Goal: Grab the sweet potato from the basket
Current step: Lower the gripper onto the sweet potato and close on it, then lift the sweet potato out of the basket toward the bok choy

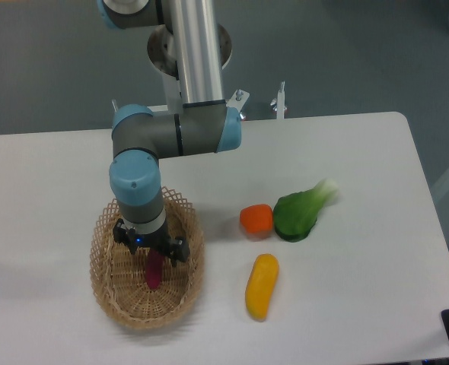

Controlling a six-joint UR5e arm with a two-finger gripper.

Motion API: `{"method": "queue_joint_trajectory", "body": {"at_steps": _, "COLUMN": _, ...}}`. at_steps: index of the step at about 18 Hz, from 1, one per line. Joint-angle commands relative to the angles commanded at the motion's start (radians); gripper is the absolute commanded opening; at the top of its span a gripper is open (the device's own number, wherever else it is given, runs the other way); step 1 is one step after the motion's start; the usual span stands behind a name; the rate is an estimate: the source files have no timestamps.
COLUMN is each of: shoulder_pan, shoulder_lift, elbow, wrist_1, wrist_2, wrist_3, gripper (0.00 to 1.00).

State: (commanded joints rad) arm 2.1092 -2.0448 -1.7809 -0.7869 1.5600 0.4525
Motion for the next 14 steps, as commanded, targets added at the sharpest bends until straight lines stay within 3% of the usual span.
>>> {"method": "queue_joint_trajectory", "body": {"at_steps": 6, "shoulder_pan": 0.002, "shoulder_lift": 0.006, "elbow": -0.003, "wrist_1": 0.0, "wrist_2": 0.003, "wrist_3": 0.005, "gripper": 0.54}}
{"method": "queue_joint_trajectory", "body": {"at_steps": 14, "shoulder_pan": 0.009, "shoulder_lift": 0.05, "elbow": 0.011, "wrist_1": -0.005, "wrist_2": 0.006, "wrist_3": 0.025, "gripper": 0.39}}
